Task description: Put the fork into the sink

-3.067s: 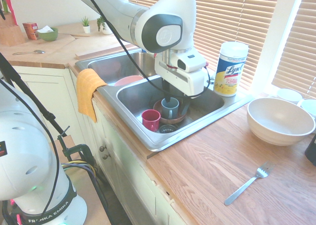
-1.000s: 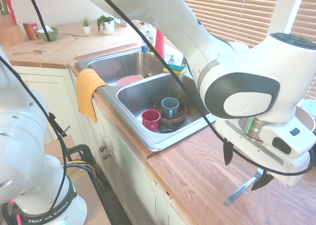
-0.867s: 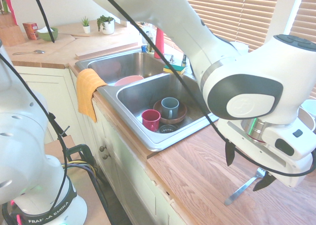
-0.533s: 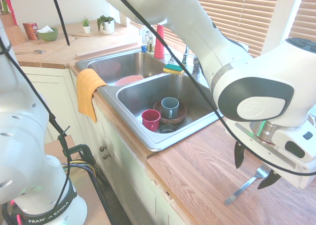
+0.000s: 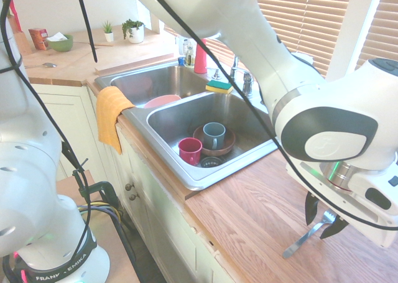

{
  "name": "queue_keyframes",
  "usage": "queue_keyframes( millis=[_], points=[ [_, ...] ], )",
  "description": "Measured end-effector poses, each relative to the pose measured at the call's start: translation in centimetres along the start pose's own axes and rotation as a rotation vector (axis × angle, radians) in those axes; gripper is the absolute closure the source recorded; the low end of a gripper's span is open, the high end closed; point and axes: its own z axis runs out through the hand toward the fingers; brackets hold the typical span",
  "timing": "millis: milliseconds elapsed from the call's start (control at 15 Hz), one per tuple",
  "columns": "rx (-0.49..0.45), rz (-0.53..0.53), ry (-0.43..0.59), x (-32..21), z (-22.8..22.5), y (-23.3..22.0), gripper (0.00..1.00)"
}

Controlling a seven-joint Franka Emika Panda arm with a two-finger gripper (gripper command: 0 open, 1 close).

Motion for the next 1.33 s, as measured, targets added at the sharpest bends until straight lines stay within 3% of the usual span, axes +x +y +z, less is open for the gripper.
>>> queue_keyframes(
  millis=[733,1333],
  points=[
    [0.009,-0.005,0.004,0.0,-0.3,-0.1,1.0],
    [0.124,-0.04,0.067,-2.4,-13.8,-3.2,1.0]
  ],
)
